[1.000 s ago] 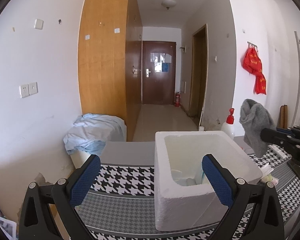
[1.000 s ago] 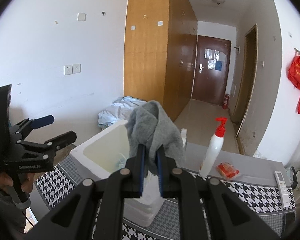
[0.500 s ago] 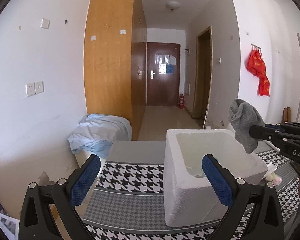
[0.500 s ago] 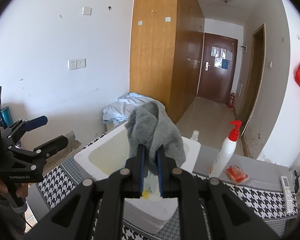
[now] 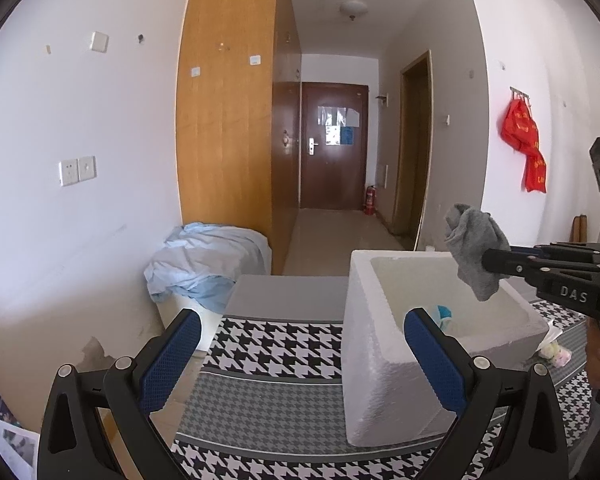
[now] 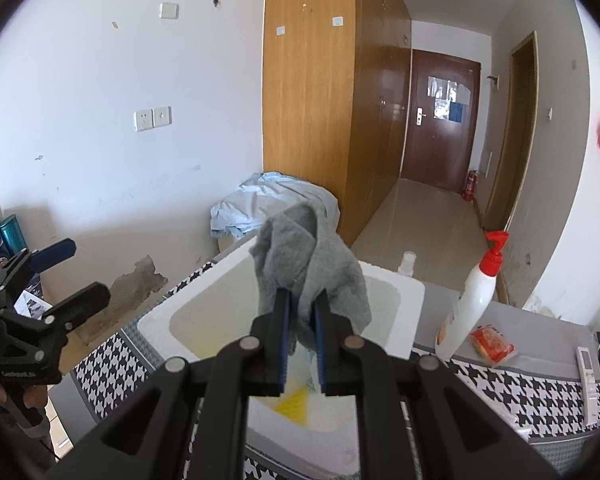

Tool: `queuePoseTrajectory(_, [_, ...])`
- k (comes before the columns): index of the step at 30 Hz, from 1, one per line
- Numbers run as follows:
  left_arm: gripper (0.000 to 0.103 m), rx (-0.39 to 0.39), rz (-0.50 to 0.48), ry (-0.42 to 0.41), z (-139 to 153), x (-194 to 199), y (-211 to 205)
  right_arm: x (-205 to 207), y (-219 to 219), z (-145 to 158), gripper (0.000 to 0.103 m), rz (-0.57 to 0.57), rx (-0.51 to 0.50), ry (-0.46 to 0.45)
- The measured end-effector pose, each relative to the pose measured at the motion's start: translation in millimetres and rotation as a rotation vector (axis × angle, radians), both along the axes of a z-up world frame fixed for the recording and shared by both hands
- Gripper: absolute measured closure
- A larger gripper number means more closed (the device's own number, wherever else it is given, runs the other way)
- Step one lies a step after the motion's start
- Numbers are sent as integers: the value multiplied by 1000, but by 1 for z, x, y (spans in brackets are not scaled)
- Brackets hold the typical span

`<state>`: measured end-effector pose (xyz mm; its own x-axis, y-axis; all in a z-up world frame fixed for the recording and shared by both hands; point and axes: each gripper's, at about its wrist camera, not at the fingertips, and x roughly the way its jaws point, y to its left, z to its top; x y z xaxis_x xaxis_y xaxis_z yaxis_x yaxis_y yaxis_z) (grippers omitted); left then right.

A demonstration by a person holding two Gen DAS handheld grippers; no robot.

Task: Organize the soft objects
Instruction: 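Lower the grey sock into the foam box and open the right gripper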

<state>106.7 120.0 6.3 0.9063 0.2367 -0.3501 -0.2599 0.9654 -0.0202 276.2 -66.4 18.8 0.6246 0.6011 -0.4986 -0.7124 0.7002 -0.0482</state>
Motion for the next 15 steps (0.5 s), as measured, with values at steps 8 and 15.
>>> queuePoseTrajectory(8, [1, -22, -3, 10, -5, -2, 3, 15, 13, -8, 88, -12, -24, 44])
queuePoseTrajectory(15, [1, -21, -11, 15, -6, -1, 3, 18, 19, -14, 30, -10, -35, 71])
